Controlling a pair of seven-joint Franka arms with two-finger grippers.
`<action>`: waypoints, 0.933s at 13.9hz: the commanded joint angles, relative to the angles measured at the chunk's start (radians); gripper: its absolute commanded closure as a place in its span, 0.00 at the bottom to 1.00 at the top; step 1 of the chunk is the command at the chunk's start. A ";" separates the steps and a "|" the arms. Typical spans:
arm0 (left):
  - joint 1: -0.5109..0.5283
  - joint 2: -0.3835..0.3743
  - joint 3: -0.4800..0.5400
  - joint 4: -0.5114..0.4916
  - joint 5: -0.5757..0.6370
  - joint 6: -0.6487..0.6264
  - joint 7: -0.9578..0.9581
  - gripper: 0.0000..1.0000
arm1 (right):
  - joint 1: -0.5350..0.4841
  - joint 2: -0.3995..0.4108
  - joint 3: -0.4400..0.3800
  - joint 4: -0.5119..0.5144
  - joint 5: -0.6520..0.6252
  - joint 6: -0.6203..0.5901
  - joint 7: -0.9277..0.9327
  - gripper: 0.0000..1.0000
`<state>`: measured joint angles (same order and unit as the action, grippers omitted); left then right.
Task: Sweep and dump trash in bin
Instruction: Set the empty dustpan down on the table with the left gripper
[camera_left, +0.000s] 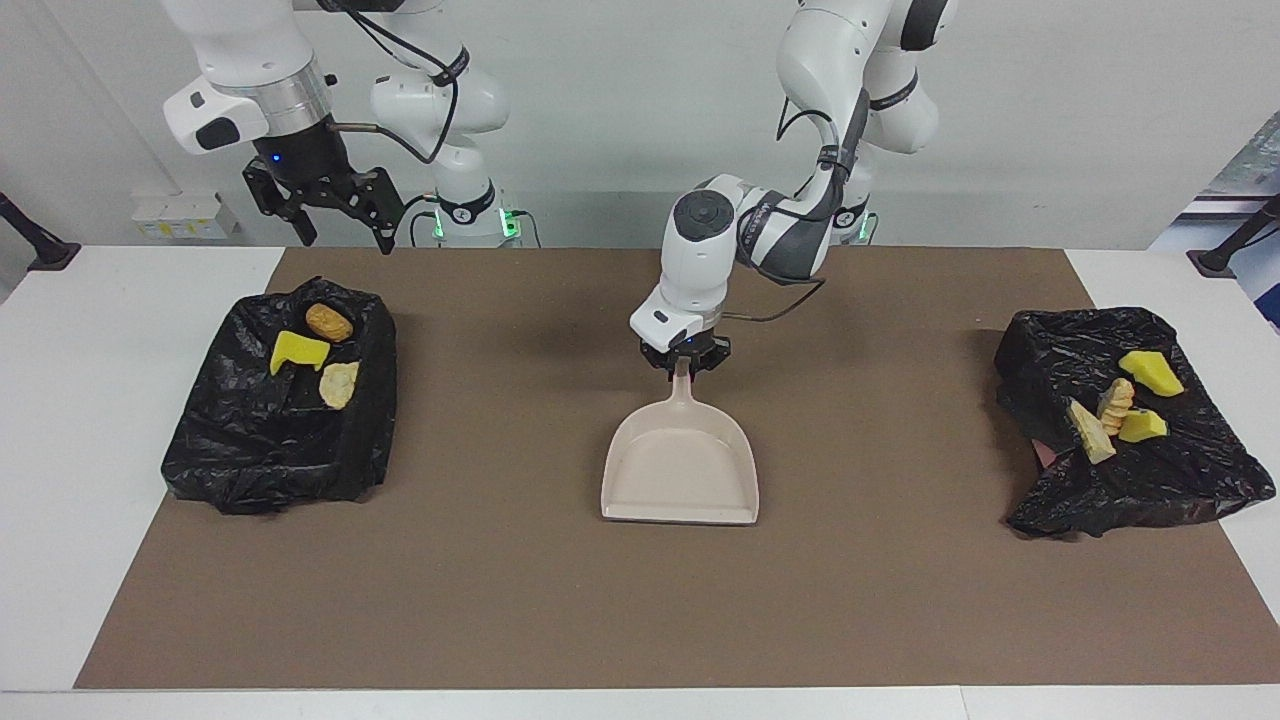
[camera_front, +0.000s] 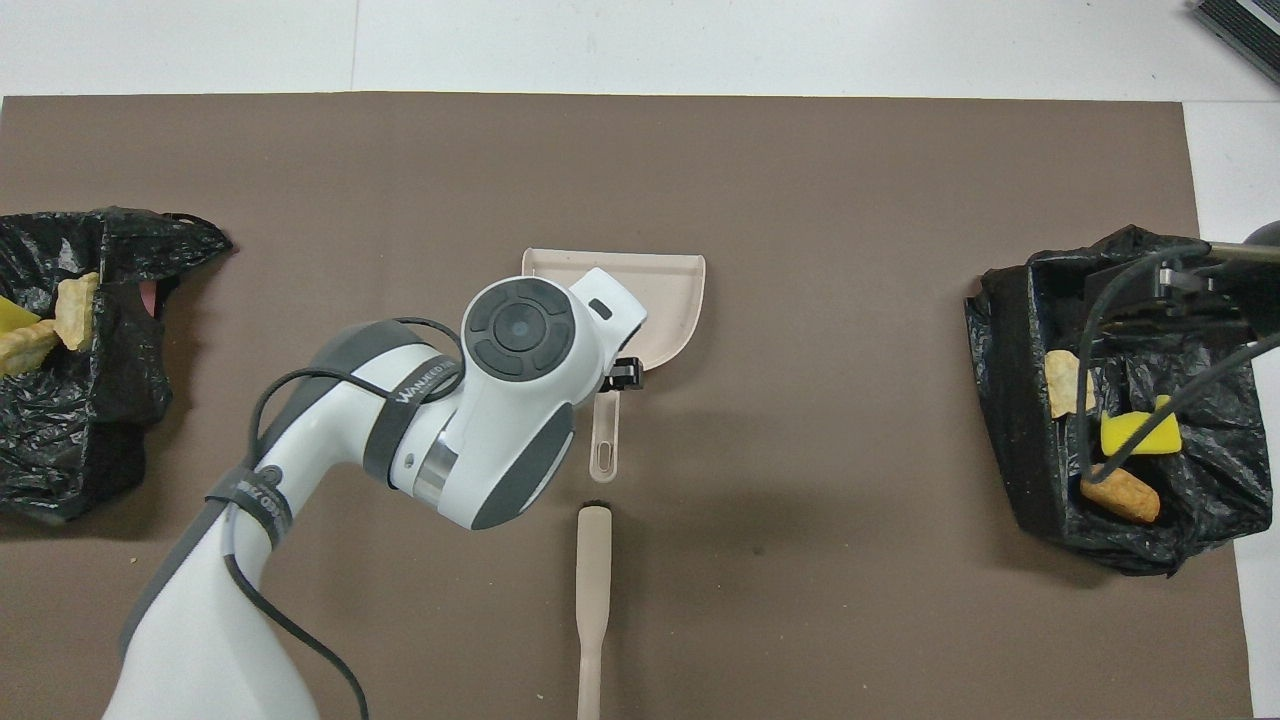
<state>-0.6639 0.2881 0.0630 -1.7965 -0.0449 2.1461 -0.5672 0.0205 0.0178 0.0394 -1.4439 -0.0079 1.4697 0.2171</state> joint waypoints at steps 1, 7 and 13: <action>0.071 -0.026 -0.003 0.043 -0.013 -0.031 0.003 0.00 | 0.004 -0.007 -0.006 -0.018 -0.004 0.018 -0.028 0.00; 0.285 -0.095 -0.009 0.131 -0.021 -0.199 0.128 0.00 | 0.004 -0.012 -0.006 -0.021 -0.003 0.011 -0.024 0.00; 0.476 -0.101 -0.009 0.227 -0.029 -0.368 0.421 0.00 | 0.004 -0.013 -0.004 -0.021 -0.003 0.008 -0.018 0.00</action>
<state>-0.2431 0.1847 0.0664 -1.6005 -0.0571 1.8310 -0.2240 0.0207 0.0182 0.0394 -1.4447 -0.0079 1.4696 0.2171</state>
